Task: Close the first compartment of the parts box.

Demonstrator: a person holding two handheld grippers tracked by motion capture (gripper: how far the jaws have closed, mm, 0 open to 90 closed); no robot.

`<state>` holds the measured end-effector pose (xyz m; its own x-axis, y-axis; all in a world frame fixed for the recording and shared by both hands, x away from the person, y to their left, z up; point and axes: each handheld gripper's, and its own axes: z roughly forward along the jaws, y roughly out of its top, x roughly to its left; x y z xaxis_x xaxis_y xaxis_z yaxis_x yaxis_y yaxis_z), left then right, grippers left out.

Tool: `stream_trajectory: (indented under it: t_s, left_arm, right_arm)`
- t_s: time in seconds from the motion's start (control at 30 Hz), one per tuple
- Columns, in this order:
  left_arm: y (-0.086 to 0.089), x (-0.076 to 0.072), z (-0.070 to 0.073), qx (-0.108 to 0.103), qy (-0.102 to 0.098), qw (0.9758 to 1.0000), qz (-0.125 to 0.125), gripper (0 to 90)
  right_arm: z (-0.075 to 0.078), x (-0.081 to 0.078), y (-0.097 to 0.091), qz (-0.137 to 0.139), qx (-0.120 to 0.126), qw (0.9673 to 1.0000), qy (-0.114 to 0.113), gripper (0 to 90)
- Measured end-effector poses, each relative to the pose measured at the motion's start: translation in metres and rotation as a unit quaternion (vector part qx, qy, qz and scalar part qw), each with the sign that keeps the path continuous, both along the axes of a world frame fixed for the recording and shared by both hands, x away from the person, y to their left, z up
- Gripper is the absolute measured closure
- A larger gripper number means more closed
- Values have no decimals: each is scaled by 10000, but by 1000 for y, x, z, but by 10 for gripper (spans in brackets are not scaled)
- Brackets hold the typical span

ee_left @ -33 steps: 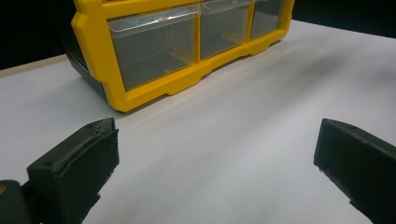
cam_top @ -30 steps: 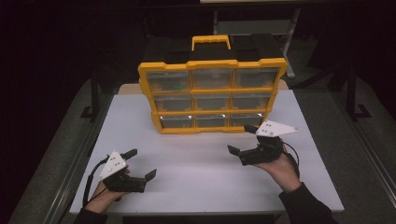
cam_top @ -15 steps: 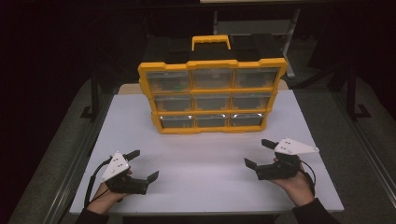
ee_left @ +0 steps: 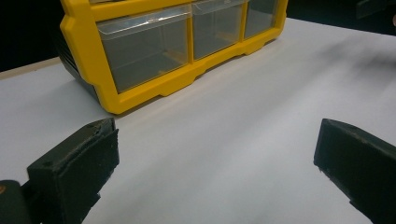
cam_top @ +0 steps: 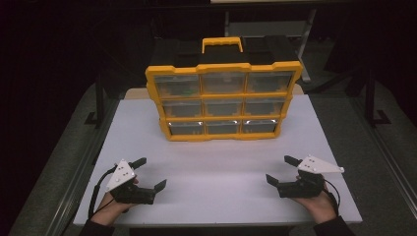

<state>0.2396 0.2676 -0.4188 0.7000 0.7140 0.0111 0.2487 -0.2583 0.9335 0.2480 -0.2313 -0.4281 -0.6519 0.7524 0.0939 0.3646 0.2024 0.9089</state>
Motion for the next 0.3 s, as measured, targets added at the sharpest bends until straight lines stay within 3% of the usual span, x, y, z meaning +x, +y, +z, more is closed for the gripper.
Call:
stream_trajectory:
  t_s: [0.13, 0.3]
  left_arm:
    - [0, 0, 0, 23, 23, 10000, -15, 0]
    - [-1, 0, -1, 16, -1, 10000, -21, 0]
  right_arm:
    - [-6, -2, -3, -90, -51, 9998, 156, 57]
    - [-6, -3, -4, -90, -80, 9998, 132, 57]
